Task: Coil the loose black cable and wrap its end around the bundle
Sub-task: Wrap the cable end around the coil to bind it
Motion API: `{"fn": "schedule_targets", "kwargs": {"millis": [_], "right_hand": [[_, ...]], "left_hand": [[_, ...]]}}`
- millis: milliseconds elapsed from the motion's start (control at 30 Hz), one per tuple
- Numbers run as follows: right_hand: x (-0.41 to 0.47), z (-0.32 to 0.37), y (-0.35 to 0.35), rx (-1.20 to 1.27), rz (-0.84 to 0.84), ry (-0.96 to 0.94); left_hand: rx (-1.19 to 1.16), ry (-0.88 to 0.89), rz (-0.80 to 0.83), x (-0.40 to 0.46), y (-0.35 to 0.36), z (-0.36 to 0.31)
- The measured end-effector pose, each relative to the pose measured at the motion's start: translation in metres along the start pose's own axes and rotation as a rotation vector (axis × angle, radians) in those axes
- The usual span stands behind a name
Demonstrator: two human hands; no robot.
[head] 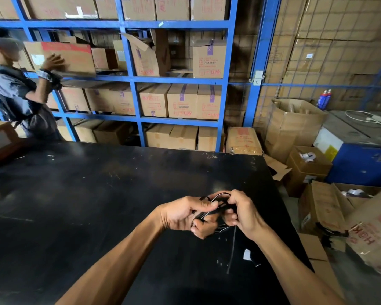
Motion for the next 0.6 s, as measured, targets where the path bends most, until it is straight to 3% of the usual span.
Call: {"fn": "schedule_targets", "kwargs": {"millis": [100, 200, 367, 500, 600], "right_hand": [[0.002, 0.0, 0.001, -0.028, -0.056, -0.051], [0.005, -0.004, -0.001, -0.058, -0.174, -0.055], [0.013, -0.009, 0.002, -0.474, -0.393, -0.047], [0.008, -0.01, 0.006, -0.771, -0.535, -0.191], [0.004, -0.012, 0.011, -0.653, -0.586, -0.215]], "left_hand": [[0.014, 0.06, -0.133, -0.005, -0.005, 0.0], [0.008, 0.133, -0.397, -0.005, -0.011, 0.004], [-0.07, 0.238, -0.788, 0.007, -0.016, 0.017], [-0.11, 0.298, -0.909, 0.011, -0.015, 0.02], [-0.114, 0.344, -0.932, 0.016, -0.011, 0.021]]}}
Point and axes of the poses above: each hand's wrist, its own x-axis towards the middle knuckle, its own y-axis out of the palm, z = x × y, the point moved 2 cm from there along x, towards the middle knuckle, and after that the axes turned 5 degrees about -x, right-handed, at the moved point
